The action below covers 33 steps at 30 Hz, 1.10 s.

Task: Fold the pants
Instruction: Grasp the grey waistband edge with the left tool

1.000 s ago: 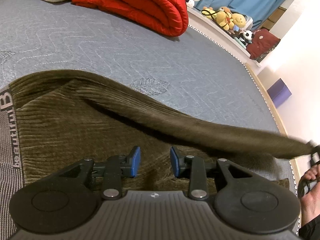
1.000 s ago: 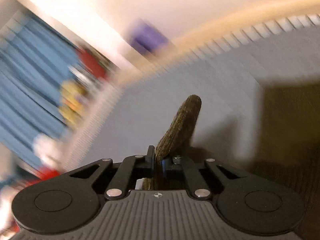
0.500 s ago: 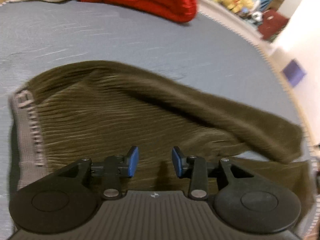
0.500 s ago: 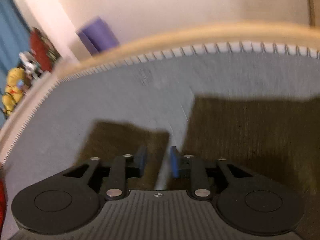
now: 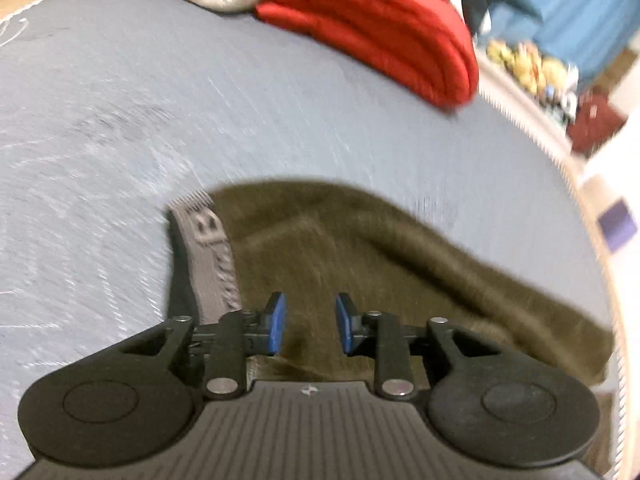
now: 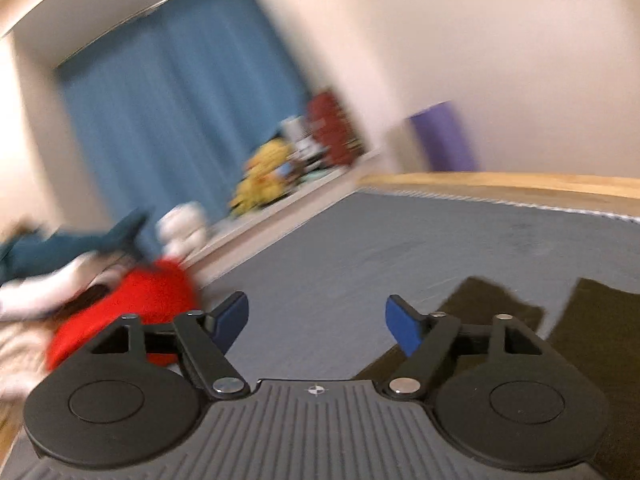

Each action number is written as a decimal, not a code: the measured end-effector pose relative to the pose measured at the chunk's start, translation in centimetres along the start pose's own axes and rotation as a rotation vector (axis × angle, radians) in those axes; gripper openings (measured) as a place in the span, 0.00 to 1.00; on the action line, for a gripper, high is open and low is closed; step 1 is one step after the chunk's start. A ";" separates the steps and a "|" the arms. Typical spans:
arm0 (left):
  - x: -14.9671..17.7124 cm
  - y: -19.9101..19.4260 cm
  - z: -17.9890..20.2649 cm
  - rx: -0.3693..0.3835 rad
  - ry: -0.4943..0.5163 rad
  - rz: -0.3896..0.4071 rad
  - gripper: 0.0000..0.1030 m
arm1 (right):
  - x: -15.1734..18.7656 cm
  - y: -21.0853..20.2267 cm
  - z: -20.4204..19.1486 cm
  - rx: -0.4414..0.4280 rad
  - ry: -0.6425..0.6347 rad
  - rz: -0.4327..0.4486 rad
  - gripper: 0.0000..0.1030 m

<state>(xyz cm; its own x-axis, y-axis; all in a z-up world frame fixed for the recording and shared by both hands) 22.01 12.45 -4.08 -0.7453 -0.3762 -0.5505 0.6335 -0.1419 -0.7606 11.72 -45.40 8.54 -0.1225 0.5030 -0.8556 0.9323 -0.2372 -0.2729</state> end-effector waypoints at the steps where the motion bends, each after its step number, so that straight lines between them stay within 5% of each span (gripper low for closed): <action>1: -0.4 -0.7 -0.9 0.001 -0.017 0.010 0.34 | 0.1 -0.3 -0.5 -0.028 -0.019 -0.023 0.78; 4: -1.4 -1.9 -3.3 -0.018 -0.052 0.022 0.37 | 1.6 -2.1 -1.3 -0.109 -0.070 -0.037 0.80; 7: -2.0 -2.2 -5.4 -0.047 -0.068 0.017 0.37 | 3.8 -2.1 -1.1 -0.072 -0.168 -0.125 0.79; 10: -2.3 -2.0 -6.7 -0.078 -0.059 0.016 0.37 | 3.9 -2.3 -0.8 -0.139 -0.112 -0.203 0.79; 18: -3.1 1.5 -7.0 -0.071 -0.103 0.042 0.37 | 5.7 -1.6 0.2 -0.154 -0.163 -0.265 0.79; 26: -4.1 5.6 -7.1 -0.092 -0.200 0.049 0.77 | 8.4 -1.1 0.0 -0.164 -0.229 -0.308 0.80; 33: -3.3 9.5 -5.9 -0.135 -0.167 -0.003 0.84 | 9.2 0.3 -0.7 -0.163 -0.222 -0.324 0.81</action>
<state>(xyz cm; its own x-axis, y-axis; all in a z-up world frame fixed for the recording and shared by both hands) 29.27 17.81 -11.50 -0.6952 -0.5242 -0.4918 0.5891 -0.0234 -0.8077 11.11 -40.29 0.89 -0.4720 0.3342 -0.8158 0.8729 0.0472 -0.4857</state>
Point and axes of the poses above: each gripper's, at about its wrist camera, not at the fingertips, and y roughly the way its jaws point, z to its right, x to its underside, the point moved 5 cm from there along y, roughly the way its jaws point, and after that the axes turned 3 degrees about z, right-handed, at the moved point
